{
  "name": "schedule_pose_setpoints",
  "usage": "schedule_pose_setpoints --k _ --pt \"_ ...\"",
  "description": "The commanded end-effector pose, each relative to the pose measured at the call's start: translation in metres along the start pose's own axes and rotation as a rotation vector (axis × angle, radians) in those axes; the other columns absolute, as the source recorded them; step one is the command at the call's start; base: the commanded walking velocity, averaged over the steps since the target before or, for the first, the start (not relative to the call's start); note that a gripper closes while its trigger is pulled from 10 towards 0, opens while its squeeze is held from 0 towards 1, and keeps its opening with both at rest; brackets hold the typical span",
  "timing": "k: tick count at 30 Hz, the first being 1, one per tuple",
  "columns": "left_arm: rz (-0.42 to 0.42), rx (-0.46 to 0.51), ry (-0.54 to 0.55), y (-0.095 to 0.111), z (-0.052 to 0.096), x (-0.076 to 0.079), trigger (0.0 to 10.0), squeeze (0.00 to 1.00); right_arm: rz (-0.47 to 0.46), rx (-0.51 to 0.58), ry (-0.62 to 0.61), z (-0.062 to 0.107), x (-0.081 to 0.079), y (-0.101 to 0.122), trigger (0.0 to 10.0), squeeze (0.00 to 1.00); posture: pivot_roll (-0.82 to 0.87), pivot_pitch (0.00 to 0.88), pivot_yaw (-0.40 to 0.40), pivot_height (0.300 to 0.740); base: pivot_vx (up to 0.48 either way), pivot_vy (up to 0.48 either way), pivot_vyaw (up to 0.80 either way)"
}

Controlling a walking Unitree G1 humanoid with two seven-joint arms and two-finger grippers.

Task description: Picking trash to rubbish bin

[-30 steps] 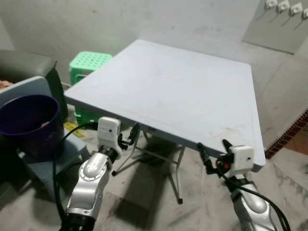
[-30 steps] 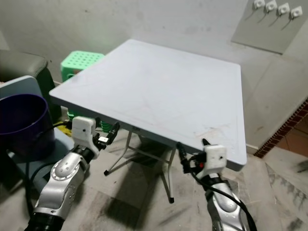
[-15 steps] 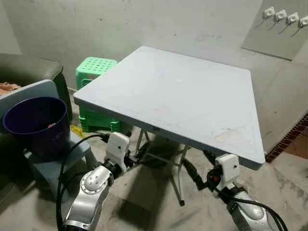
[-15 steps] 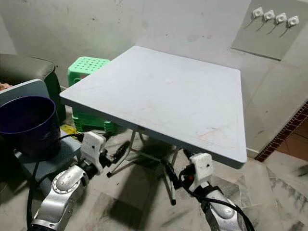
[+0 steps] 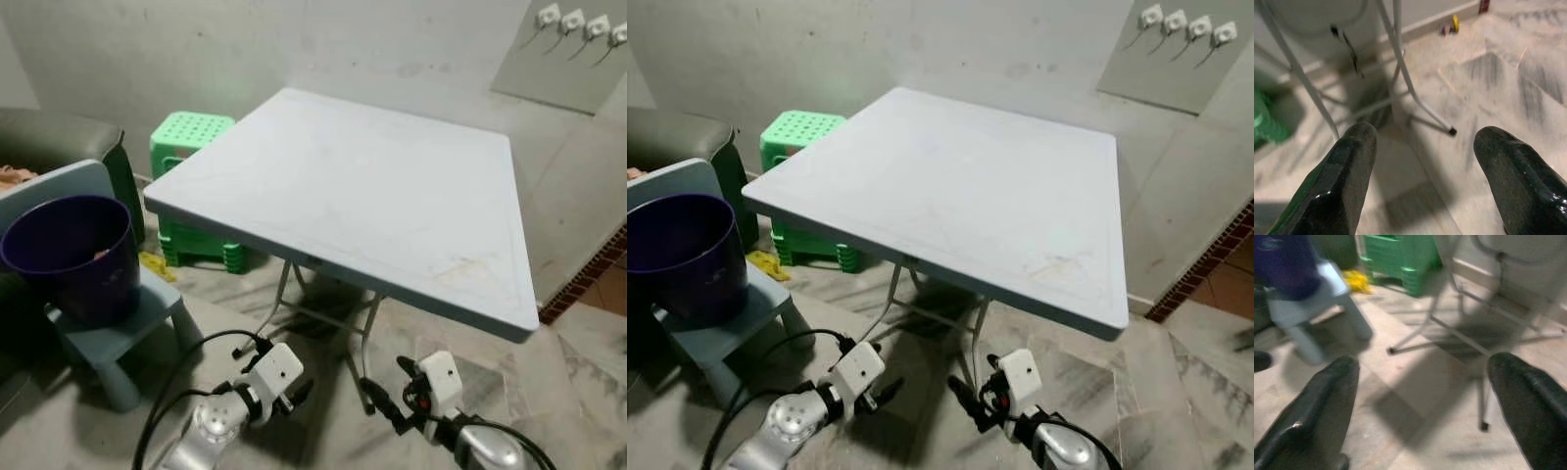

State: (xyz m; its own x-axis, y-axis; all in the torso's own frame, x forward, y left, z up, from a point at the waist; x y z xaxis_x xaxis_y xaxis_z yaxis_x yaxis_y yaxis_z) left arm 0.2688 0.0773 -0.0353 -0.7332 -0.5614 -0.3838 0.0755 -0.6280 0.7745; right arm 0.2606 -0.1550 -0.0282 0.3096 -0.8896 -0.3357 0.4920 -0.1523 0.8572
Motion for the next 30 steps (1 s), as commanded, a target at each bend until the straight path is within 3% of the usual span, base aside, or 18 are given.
schedule_pose_setpoints --k 1,6,8,9,13,17,18,22,30 --pt "0.016 -0.042 0.033 -0.011 -0.001 -0.002 10.0 0.0 -0.017 -0.002 -0.09 0.003 0.016 -0.005 10.0 0.0 -0.04 0.0 -0.067 0.74 0.0 0.0 0.0" --pt "0.123 -0.17 0.075 -0.036 -0.002 0.004 10.0 0.0 -0.067 -0.056 -0.233 0.008 0.034 -0.029 10.0 0.0 -0.04 0.0 -0.066 0.74 0.0 0.0 0.0" --pt "0.12 -0.202 0.075 -0.043 -0.001 0.007 10.0 0.0 -0.08 -0.086 -0.282 0.012 0.04 -0.039 10.0 0.0 -0.05 0.0 -0.063 0.74 0.0 0.0 0.0" --pt "0.139 -0.254 0.084 -0.053 0.002 0.011 10.0 0.0 -0.106 -0.116 -0.335 0.018 0.045 -0.05 10.0 0.0 -0.05 0.0 -0.06 0.74 0.0 0.0 0.0" --pt "0.189 -0.304 0.101 -0.063 0.006 0.014 10.0 0.0 -0.117 -0.147 -0.389 0.024 0.049 -0.06 10.0 0.0 -0.06 0.0 -0.057 0.74 0.0 0.0 0.0" --pt "0.276 -0.381 0.122 -0.081 0.016 0.024 10.0 0.0 -0.159 -0.214 -0.476 0.039 0.054 -0.084 10.0 0.0 -0.07 0.0 -0.052 0.74 0.0 0.0 0.0" --pt "0.335 -0.415 0.131 -0.09 0.022 0.03 10.0 0.0 -0.187 -0.242 -0.516 0.046 0.055 -0.094 10.0 0.0 -0.07 0.0 -0.052 0.74 0.0 0.0 0.0" --pt "0.415 -0.443 0.141 -0.103 0.033 0.04 10.0 0.0 -0.232 -0.299 -0.561 0.06 0.053 -0.114 10.0 0.0 -0.08 0.0 -0.05 0.74 0.0 0.0 0.0" --pt "0.454 -0.454 0.162 -0.11 0.04 0.044 10.0 0.0 -0.251 -0.33 -0.583 0.069 0.051 -0.126 10.0 0.0 -0.07 0.0 -0.055 0.74 0.0 0.0 0.0"
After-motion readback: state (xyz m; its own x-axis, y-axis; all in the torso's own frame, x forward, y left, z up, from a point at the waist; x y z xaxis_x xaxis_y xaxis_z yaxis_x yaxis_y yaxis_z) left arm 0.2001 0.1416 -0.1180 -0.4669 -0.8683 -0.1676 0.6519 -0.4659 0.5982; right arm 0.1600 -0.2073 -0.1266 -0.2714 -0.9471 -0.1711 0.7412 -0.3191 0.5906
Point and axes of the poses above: a point about 5 cm out from each wrist's last joint towards the gripper, its own z axis pointing back from the gripper into the wrist, its own y axis along the axis of the wrist's last joint, x = y × z, the point moved 4 cm from there along -z, pointing out of the wrist towards the gripper, and after that the axes turned 13 degrees about -z, right-handed, at the moved point
